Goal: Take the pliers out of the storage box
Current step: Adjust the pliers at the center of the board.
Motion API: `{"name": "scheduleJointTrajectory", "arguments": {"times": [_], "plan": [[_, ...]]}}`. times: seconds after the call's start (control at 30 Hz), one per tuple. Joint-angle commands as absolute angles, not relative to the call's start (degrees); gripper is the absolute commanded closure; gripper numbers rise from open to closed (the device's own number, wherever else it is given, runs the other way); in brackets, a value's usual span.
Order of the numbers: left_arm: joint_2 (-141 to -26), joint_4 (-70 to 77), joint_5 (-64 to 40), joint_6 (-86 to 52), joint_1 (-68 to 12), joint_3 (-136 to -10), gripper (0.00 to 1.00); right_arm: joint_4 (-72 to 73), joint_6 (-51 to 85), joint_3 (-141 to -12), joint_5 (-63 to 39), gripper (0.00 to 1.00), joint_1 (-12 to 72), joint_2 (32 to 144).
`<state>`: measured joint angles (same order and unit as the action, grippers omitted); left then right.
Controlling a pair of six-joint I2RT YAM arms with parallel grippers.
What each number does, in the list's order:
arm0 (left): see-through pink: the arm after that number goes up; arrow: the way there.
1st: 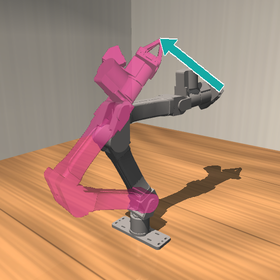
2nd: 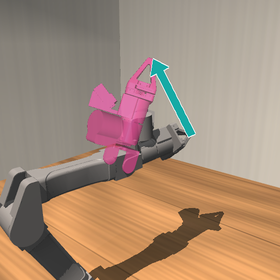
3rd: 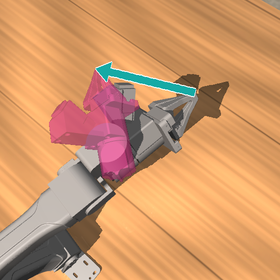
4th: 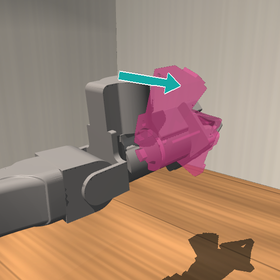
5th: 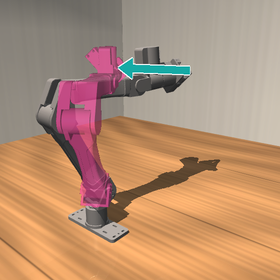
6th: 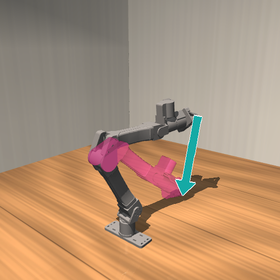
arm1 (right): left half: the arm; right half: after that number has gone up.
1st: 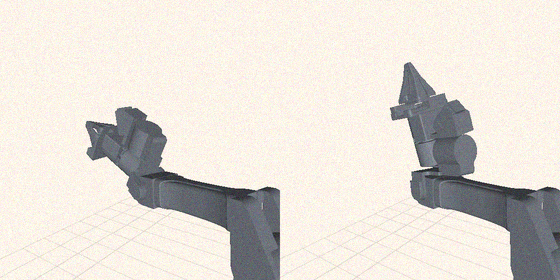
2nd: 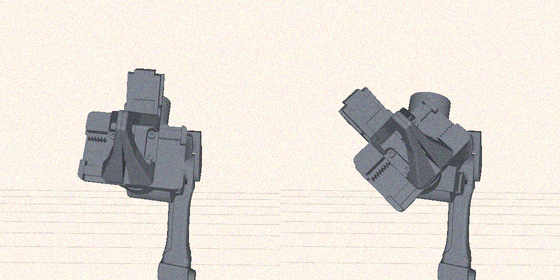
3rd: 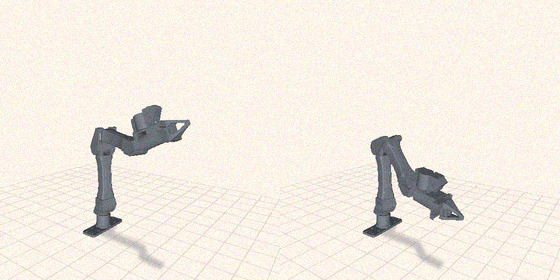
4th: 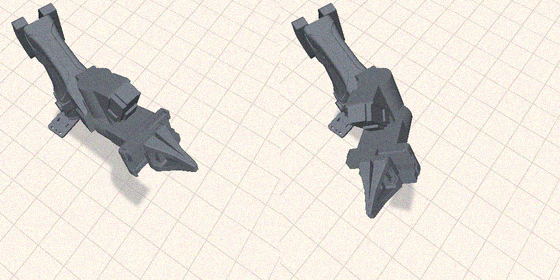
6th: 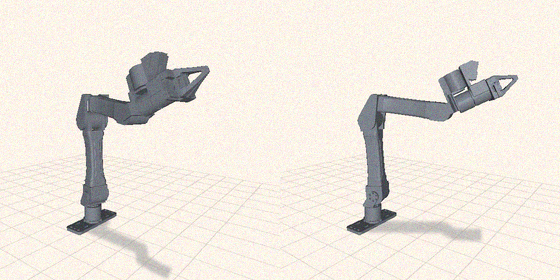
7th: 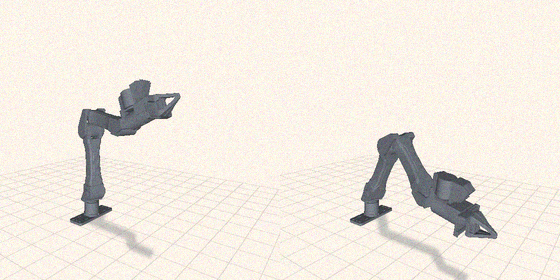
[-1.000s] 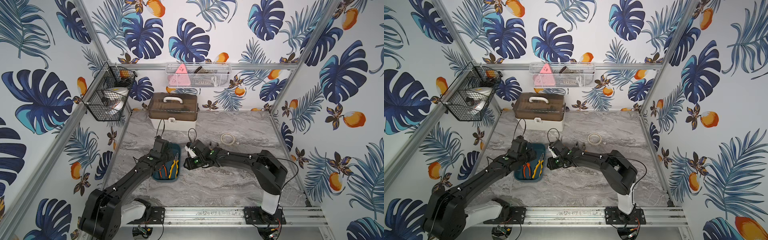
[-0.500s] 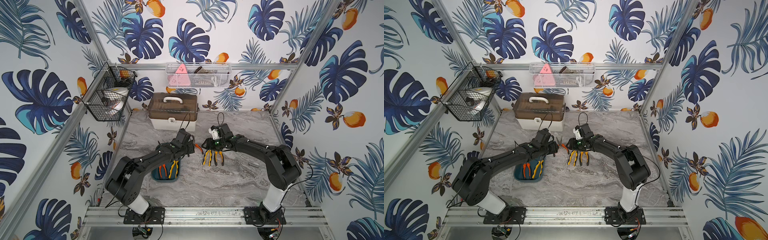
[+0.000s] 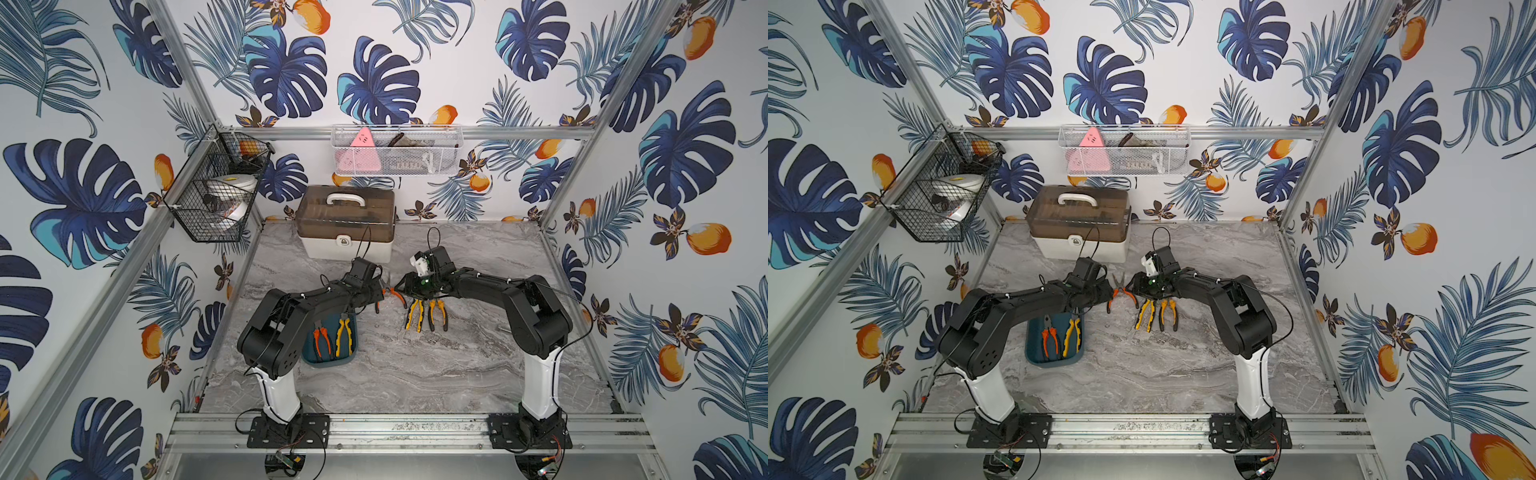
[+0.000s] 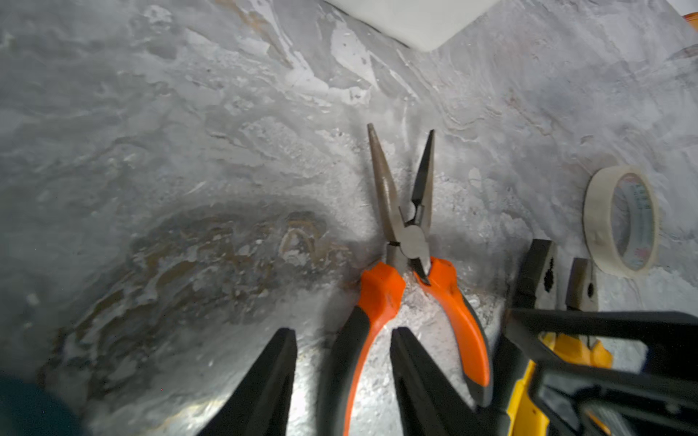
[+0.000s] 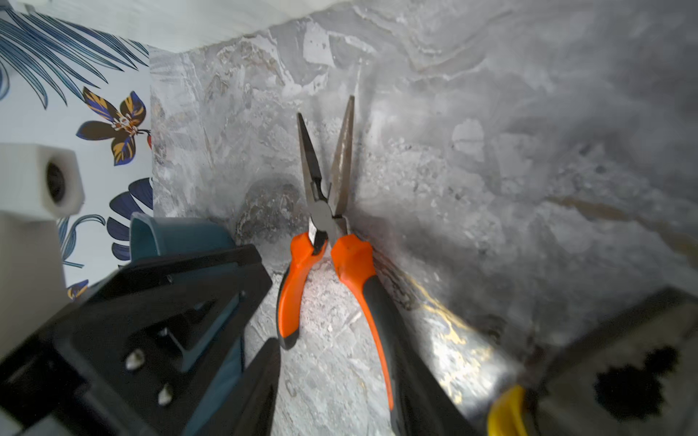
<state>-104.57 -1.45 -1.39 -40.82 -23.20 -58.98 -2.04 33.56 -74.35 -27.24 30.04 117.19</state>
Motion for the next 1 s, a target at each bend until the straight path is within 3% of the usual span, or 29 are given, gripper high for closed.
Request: {"name": "scheduleJointTrajectory", "arguments": {"times": [0.0, 0.97], "plan": [[-105.77, -0.17, -2.68, -42.03, -23.09, -58.82, 0.51, -0.98, 34.01, -75.18, -27.16, 0.49, 30.20, 118.10], [-100.30, 4.05, -4.82, -47.18, -27.23, -51.10, 0.56, 5.82, 38.60, -65.79, -26.79, 0.49, 36.15, 111.07]]}}
